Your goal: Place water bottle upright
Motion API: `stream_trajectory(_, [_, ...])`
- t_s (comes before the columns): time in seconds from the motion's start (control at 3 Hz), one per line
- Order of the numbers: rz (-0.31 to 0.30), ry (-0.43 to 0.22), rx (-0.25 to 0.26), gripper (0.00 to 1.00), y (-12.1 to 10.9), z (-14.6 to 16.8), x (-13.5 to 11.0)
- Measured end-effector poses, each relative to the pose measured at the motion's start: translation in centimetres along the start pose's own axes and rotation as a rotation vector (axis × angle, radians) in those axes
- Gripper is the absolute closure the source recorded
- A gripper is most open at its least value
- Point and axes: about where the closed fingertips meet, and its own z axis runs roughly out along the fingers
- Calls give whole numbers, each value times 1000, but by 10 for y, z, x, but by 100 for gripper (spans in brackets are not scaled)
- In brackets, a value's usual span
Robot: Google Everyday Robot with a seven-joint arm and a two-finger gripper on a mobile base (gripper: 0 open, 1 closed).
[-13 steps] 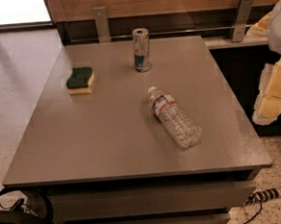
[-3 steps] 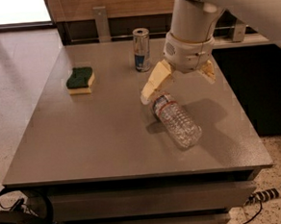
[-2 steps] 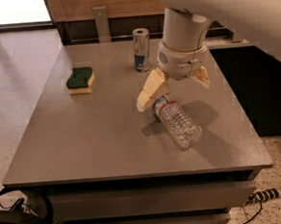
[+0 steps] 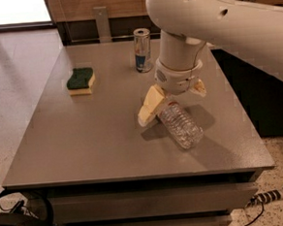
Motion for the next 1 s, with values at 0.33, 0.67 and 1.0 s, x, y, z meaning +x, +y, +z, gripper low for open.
stream_trajectory(0.33, [-18, -2, 12, 24, 3, 10, 1])
stream_trajectory(0.67, [-20, -4, 11, 56, 4, 10, 1])
stream_trajectory(1.0, [-21, -6, 11, 79, 4, 11, 0])
